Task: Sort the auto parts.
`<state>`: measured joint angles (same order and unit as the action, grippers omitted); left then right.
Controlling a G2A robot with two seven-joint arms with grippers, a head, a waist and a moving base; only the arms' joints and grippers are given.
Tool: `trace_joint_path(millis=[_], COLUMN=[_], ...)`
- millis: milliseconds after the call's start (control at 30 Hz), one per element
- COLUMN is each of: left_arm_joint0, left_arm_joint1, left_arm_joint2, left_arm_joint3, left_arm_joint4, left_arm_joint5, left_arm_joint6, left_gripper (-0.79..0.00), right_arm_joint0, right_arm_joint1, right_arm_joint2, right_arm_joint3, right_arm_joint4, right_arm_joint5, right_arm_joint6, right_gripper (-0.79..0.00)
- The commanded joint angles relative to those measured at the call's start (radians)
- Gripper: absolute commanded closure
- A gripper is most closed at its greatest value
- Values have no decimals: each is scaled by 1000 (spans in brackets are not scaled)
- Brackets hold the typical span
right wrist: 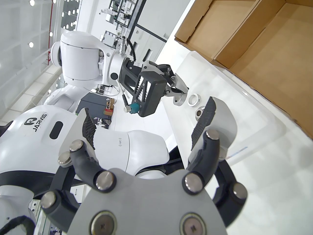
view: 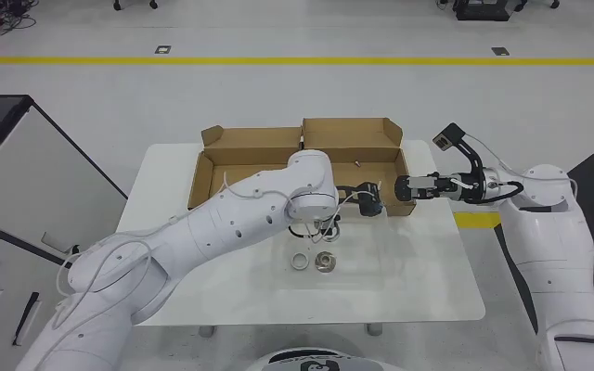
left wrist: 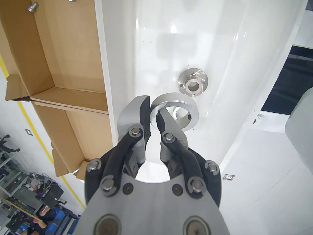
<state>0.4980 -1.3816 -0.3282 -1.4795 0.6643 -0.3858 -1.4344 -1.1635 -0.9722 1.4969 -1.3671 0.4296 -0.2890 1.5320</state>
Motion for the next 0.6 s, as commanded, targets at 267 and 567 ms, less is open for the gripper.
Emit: trace_joint_path(millis=[267, 567], left_arm_joint0=[0, 67], left_arm_joint1=[-1, 70], left_arm_joint2=[0, -255], left_arm_joint3=[3, 34], left_arm_joint4=[1, -258], left_arm_joint5=[0, -37], left_arm_joint6=[0, 141], left_gripper=[0, 0], right_arm_joint0=[0, 0], right_arm_joint1=[0, 0], right_arm_joint2=[0, 0], right_arm_joint3=[0, 0], right_arm_joint4=[1, 1], right_arm_joint5=[0, 0], right_arm_joint6=[0, 0], right_gripper=[-785, -785])
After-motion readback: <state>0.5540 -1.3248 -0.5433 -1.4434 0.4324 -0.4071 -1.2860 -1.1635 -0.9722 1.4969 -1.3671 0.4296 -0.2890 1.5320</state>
